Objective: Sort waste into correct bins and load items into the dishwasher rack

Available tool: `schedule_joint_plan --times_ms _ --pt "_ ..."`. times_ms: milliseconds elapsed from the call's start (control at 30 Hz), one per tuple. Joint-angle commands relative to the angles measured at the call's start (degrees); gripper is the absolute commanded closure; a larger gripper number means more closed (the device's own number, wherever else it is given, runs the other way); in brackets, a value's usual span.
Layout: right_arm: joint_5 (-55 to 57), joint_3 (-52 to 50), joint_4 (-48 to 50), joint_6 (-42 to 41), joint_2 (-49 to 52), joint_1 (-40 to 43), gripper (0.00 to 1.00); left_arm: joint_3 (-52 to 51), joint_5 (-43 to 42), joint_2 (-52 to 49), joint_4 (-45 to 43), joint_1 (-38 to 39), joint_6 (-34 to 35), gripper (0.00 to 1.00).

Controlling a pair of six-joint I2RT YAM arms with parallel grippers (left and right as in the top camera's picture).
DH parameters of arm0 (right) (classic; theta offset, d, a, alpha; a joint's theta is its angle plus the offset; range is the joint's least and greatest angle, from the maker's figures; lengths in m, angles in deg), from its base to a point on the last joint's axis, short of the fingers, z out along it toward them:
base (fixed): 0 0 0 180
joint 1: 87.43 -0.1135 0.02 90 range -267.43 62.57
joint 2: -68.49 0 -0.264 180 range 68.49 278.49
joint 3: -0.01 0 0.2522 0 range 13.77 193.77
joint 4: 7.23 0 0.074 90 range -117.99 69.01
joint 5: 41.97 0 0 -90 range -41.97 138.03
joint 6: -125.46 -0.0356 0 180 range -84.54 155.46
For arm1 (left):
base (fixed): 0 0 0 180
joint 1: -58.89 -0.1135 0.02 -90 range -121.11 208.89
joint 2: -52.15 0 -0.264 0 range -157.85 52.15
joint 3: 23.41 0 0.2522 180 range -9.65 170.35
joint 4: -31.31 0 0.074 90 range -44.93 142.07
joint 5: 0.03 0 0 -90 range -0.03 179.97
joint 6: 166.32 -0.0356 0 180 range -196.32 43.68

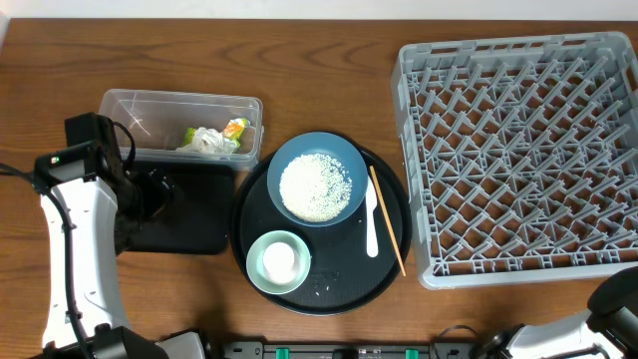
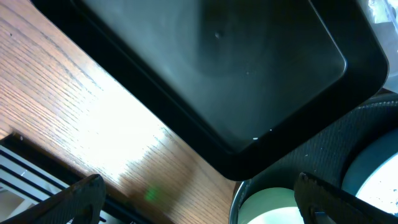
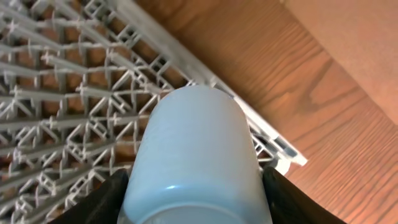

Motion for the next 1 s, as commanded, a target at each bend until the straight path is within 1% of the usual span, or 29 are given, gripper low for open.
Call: schedule_joint_plan --times_ms 0,267,600,733,967 --pt "-0.9 -2.5 2.1 -1.0 -1.1 -0.1 0.65 -0.4 0.5 -0.3 0.2 -0.2 0.7 0.02" --pt "-4.6 -10.6 9.4 -1.0 -1.1 -0.2 0.65 -0.4 0.5 -0.3 0.2 -0.2 0.7 0.02" --pt "-5.2 -18.2 16.8 -1.8 -1.1 -1.6 0.65 -0.4 0.5 -0.3 0.2 -0.2 1.0 0.02" --pt "-5.2 -20.1 19.5 -1.9 -1.1 -2.3 0.65 -0.4 0.5 -0.3 0.2 -0.2 1.0 0.02" --pt "-3.8 -21.5 21.2 -1.9 -1.1 -2.3 0.65 -0.4 0.5 -0.3 0.2 -0.2 1.0 0.02"
